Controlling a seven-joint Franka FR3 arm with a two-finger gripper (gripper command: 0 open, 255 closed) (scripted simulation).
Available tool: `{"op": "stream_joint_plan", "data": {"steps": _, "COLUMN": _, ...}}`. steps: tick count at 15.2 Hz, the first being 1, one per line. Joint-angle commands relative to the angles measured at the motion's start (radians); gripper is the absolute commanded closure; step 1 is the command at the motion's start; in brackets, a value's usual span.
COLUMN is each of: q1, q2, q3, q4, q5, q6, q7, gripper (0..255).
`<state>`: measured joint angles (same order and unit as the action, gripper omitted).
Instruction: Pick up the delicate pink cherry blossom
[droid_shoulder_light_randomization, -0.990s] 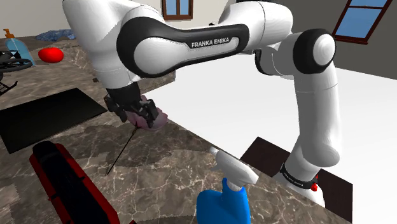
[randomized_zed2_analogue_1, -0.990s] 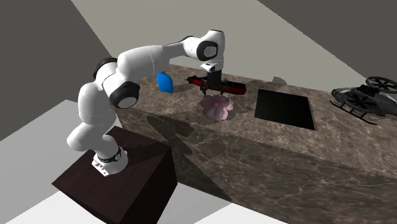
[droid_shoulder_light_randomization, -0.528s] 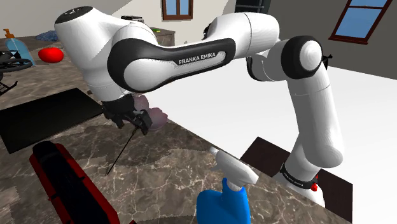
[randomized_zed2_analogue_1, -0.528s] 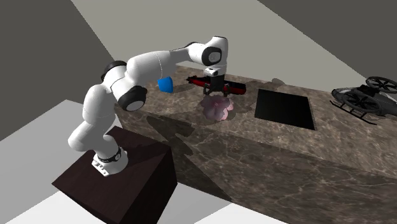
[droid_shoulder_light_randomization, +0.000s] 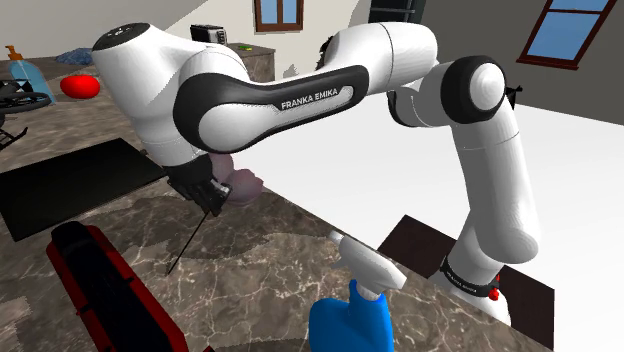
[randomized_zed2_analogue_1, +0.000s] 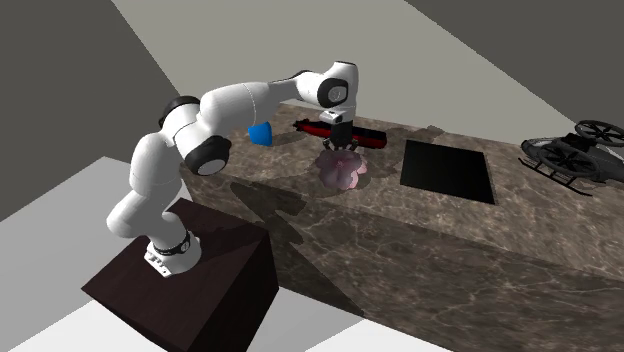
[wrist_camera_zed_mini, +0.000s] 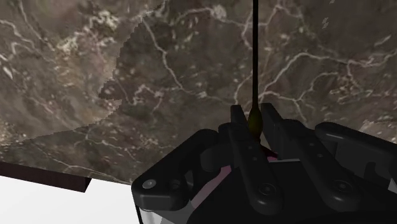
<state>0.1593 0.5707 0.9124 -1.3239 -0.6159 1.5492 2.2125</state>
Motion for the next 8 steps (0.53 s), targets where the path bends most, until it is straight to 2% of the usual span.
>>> {"op": "stream_joint_plan", "data": {"steps": 1, "q1": 0.000, "q2": 0.000, "q3": 0.000, "q4": 0.000, "q5": 0.000, "q6": 0.000, "q7": 0.000, "gripper": 255}}
{"op": "stream_joint_plan", "data": {"steps": 5, "q1": 0.000, "q2": -0.001, "q3": 0.001, "q4": -0.002, "q5": 0.001, "q6": 0.000, "q7": 0.001, "gripper": 255}}
{"op": "stream_joint_plan", "data": {"steps": 8, "q1": 0.014, "q2": -0.002, "q3": 0.001, "q4": 0.042, "q5": 0.002, "q6": -0.038, "q7": -0.010, "gripper": 255}}
